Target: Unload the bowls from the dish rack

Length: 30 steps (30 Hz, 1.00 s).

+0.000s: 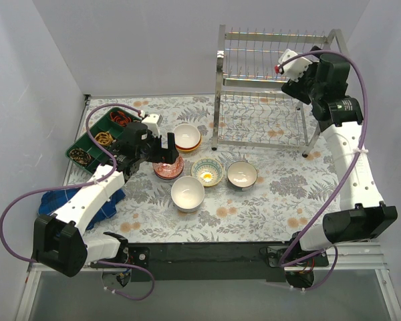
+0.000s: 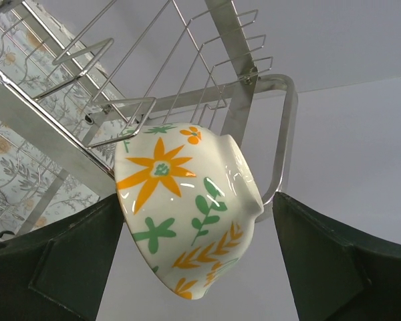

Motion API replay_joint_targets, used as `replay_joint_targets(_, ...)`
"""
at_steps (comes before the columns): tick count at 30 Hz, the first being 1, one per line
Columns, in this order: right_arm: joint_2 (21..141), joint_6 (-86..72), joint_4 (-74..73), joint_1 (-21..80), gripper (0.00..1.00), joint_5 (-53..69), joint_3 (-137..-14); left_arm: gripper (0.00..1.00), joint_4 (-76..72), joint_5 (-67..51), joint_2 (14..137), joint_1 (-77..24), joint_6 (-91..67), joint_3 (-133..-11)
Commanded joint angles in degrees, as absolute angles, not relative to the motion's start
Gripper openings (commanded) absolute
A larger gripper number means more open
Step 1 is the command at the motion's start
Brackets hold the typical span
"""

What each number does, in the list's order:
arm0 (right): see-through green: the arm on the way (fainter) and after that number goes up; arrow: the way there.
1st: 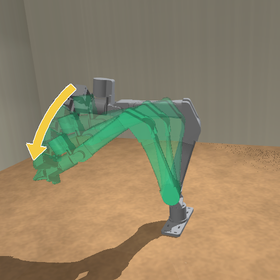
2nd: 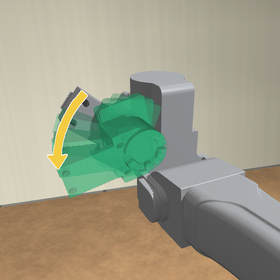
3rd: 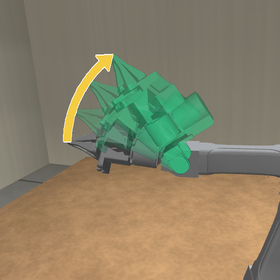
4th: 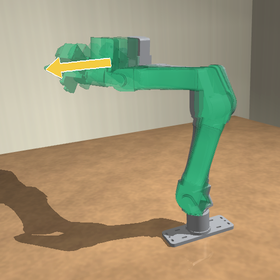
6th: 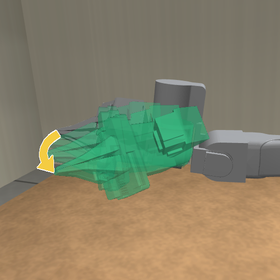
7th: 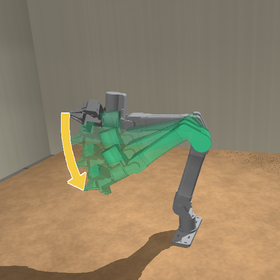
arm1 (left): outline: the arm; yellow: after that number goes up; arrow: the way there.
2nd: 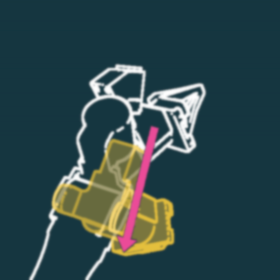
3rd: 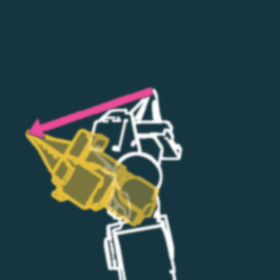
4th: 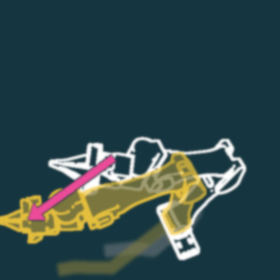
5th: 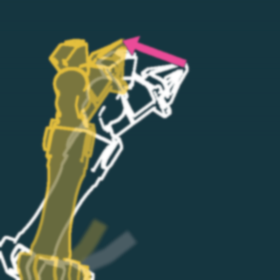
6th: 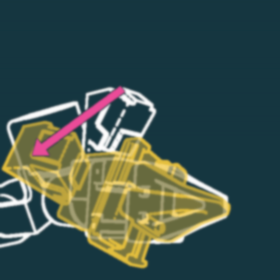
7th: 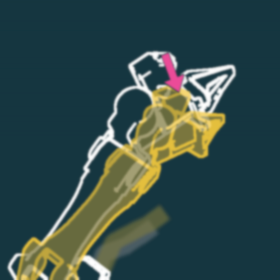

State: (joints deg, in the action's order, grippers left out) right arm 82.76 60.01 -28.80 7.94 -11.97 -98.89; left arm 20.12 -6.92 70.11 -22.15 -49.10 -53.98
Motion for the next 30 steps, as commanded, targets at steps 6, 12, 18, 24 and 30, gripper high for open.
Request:
replay_joint_targets(6, 84.0, 55.6, -22.5, 6.4, 0.94, -10.1, -104.8, 0.98, 20.3, -7.7, 70.4, -22.5, -49.0, -55.1)
replay_joint_targets(12, 85.3, 53.4, -22.8, 5.8, 0.88, -8.9, -104.9, 0.98, 20.2, -7.8, 70.4, -22.6, -49.0, -55.0)
replay_joint_targets(18, 86.4, 51.3, -22.9, 5.3, 0.86, -7.9, -104.7, 0.98, 20.2, -8.0, 70.5, -22.6, -49.0, -55.0)
replay_joint_targets(24, 87.3, 48.6, -22.9, 4.3, 0.84, -6.5, -105.3, 0.98, 20.1, -8.2, 70.6, -22.6, -49.0, -55.0)
replay_joint_targets(30, 87.2, 45.3, -23.0, 3.7, 0.62, -4.9, -106.7, 0.98, 20.3, -8.3, 70.7, -22.6, -49.1, -54.9)
